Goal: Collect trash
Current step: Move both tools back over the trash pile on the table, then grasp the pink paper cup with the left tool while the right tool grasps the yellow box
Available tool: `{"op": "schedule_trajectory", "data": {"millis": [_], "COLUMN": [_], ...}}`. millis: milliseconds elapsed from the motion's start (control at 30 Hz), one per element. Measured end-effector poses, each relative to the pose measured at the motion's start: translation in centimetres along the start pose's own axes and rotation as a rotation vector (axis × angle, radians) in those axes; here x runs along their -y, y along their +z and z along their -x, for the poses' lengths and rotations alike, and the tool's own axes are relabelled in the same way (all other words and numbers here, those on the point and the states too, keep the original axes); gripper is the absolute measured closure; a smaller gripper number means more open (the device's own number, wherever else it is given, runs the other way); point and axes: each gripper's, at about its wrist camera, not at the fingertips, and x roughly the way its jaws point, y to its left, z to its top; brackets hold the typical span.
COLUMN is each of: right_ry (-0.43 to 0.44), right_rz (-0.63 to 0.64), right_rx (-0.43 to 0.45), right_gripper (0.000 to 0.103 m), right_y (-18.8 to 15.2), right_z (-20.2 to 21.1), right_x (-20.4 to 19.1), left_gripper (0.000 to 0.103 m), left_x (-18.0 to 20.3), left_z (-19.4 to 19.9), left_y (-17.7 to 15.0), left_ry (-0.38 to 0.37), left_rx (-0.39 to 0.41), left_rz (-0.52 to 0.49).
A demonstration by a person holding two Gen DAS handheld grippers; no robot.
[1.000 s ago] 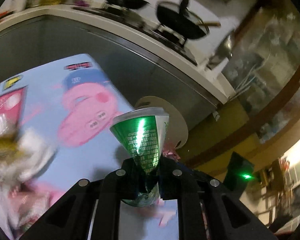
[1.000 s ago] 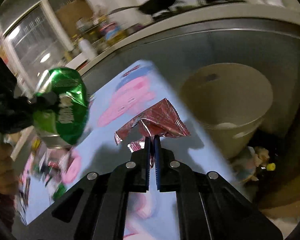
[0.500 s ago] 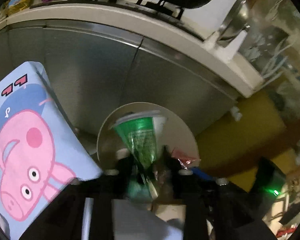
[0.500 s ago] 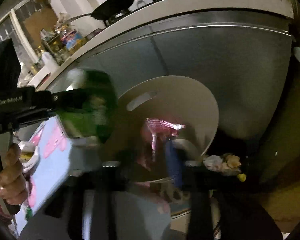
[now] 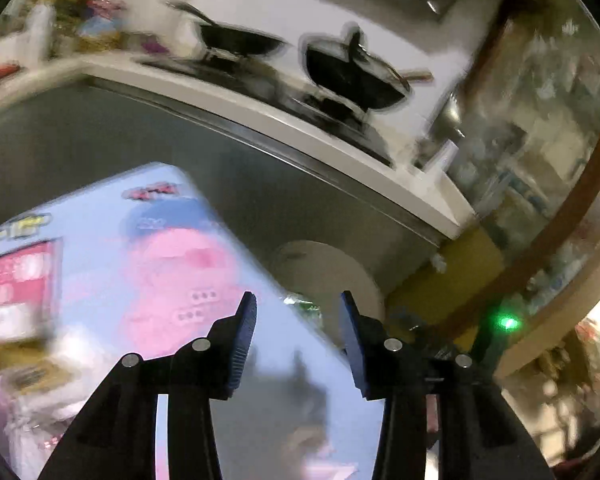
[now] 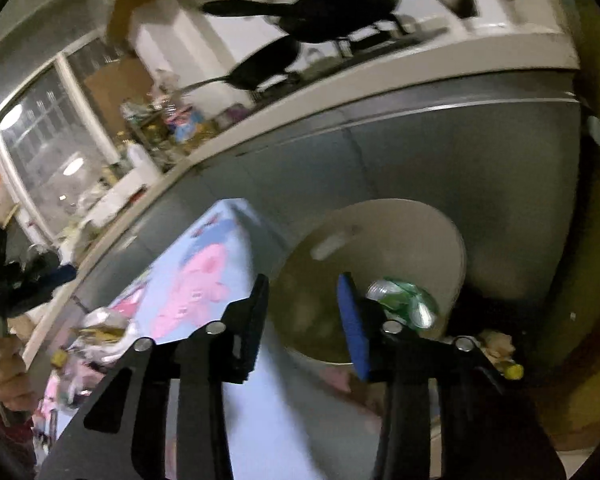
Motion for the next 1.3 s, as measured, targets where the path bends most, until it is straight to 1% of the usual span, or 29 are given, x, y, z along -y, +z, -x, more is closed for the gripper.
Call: {"op": "schedule_trajectory", "data": {"millis": [67,133,167,200,300,367,467,500,533,567,667,700,800,833,867,900,967,1000,1033,1067,1100,1167,1200,1233,1300], "right_ry": [0.067,0.121,0.152,0.182,0.264,0.314,0.376,0.393,0.401,0.401,0.412,0.416,0.403,0.404,0.413,0.435,0.475,0.495,0.515,0.522,0.521,0.536,0.544,0.537,0.516], "right_rz": [0.009,0.025,0.04,0.054,0.104,0.159,0.227,0.254,0.281,0.299,0.35,0.368,0.452,0.463,0.462,0.455,0.441,0.442,0.448,0.453,0.456,0.484,0.524,0.604,0.708], "right_rx": [-0.025,-0.052,-0.074,-0.098,-0.181,-0.241,-0.32,-0.343,-0.359,-0.367,-0.395,-0.397,-0.403,-0.417,-0.431,-0.452,-0.495,-0.515,-0.531,-0.546,-0.558,-0.574,-0.572,-0.556,-0.546], "right_gripper": [0.07,0.07,0.07,0.07,0.07,0.07,0.067,0.062,0.06,0.057,0.057,0.057,0.057,0.057,0.057,0.057,0.057,0.053,0.051,0.044,0.042,0.041,0.038,0.036,0.028], "right_y": [-0.1,-0.4,-0.7,-1.2,-2.8,-4.4,-6.5,-7.0,-7.4,-7.5,-7.5,-7.5,-7.4,-7.4,-7.3,-7.4,-8.3,-8.9,-9.5,-10.2,-10.7,-11.6,-12.1,-12.8,-13.9], "right_z": [-0.7,-1.5,-2.2,-3.0,-5.3,-6.7,-8.6,-9.4,-10.2,-10.7,-12.2,-12.4,-13.3,-13.7,-14.0,-14.3,-14.8,-15.1,-15.5,-15.9,-16.2,-16.7,-16.7,-16.8,-17.3], "right_x": [-1.8,-3.9,-5.4,-6.8,-11.5,-15.4,-20.7,-22.6,-24.3,-25.4,-29.5,-30.5,-33.3,-34.2,-34.7,-35.5,-37.1,-38.2,-39.3,-40.3,-41.2,-43.4,-44.7,-46.7,-48.8], "left_gripper": [0.06,0.061,0.061,0.061,0.061,0.061,0.06,0.058,0.052,0.046,0.044,0.044,0.035,0.027,0.021,0.019,0.011,0.009,0.007,0.007,0.007,0.007,0.007,0.007,0.007], "left_x": [-3.2,-7.6,-8.8,-10.8,-15.0,-16.6,-18.8,-19.7,-20.2,-20.4,-21.8,-22.3,-24.1,-24.6,-25.0,-25.4,-26.3,-26.8,-27.3,-27.6,-28.0,-28.3,-28.4,-28.6,-28.6], "left_z": [4.9,10.8,12.5,15.1,20.1,21.6,22.5,22.5,22.2,21.9,21.6,21.5,20.7,20.4,20.3,20.0,19.5,19.0,18.7,18.4,18.0,17.6,17.5,17.4,17.1], "left_y": [-1.0,-2.6,-3.2,-4.2,-7.2,-8.5,-10.5,-11.2,-11.3,-11.6,-13.5,-13.8,-15.3,-15.9,-16.2,-16.7,-17.3,-17.6,-17.9,-18.1,-18.3,-18.6,-18.8,-18.9,-19.2], "left_ry": [0.085,0.218,0.257,0.307,0.413,0.449,0.465,0.465,0.463,0.463,0.519,0.523,0.499,0.487,0.476,0.459,0.429,0.411,0.4,0.392,0.383,0.382,0.373,0.368,0.357], "left_rx": [0.053,0.117,0.137,0.166,0.222,0.237,0.228,0.219,0.212,0.205,0.177,0.167,0.125,0.112,0.108,0.105,0.096,0.087,0.081,0.076,0.068,0.063,0.063,0.064,0.069], "left_rz": [0.04,0.113,0.14,0.187,0.294,0.335,0.382,0.399,0.406,0.406,0.377,0.376,0.387,0.392,0.396,0.402,0.419,0.435,0.45,0.457,0.462,0.461,0.461,0.463,0.467]}}
